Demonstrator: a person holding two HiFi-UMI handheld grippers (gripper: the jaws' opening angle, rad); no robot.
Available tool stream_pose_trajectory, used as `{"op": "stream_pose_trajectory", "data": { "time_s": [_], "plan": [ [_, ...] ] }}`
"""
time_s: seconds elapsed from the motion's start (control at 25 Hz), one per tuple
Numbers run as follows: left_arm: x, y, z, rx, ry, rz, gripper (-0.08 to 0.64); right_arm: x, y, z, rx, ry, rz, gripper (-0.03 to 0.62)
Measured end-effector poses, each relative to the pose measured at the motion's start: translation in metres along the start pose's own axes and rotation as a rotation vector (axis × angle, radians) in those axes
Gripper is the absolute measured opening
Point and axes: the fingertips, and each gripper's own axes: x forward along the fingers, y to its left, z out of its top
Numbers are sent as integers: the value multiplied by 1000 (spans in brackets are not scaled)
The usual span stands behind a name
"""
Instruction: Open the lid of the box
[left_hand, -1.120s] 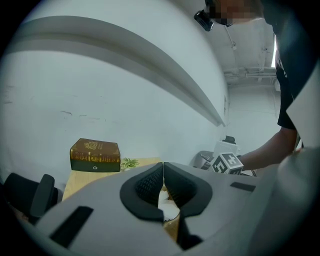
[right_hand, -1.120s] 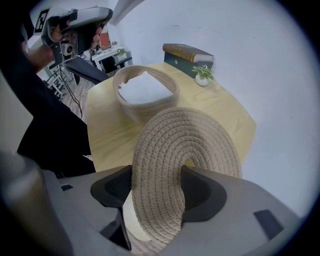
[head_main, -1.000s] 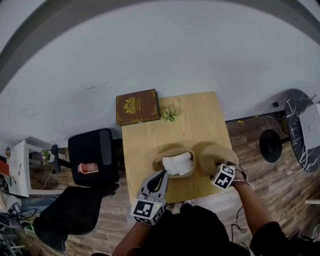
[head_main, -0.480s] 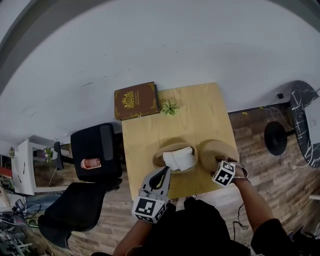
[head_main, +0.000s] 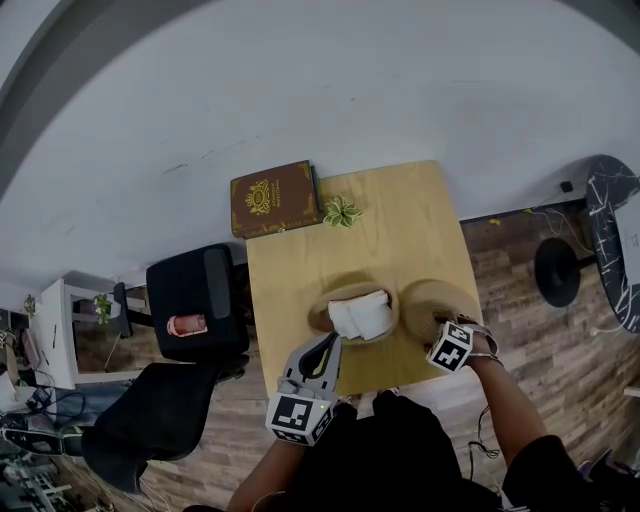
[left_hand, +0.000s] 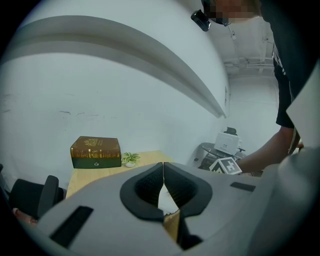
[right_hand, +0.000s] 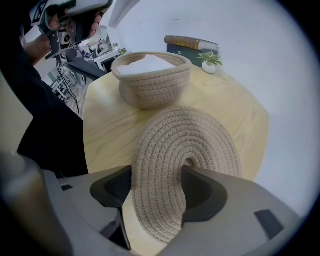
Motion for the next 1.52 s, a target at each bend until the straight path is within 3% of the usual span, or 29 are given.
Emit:
{"op": "stream_pose_trajectory", "data": {
  "time_s": [0.44, 0.84, 1.12, 1.28, 1.52],
  "plan": [
    [-3, -6, 9, 25, -28, -15, 21, -34, -7, 25, -17, -85, -95, 348],
    [-16, -7, 21, 35, -70, -27, 21, -119, -2, 108, -41, -315, -229, 314],
    [-29, 0, 28, 39, -106, -5, 21, -173, 5, 155, 3, -534, -361, 249],
    [-35, 4, 36, 43, -129, 6, 21, -197, 15, 175, 29, -653, -400, 239],
    [-46, 10, 40, 45, -147, 32, 21, -227, 23, 186, 78, -782, -469, 170]
  ]
}}
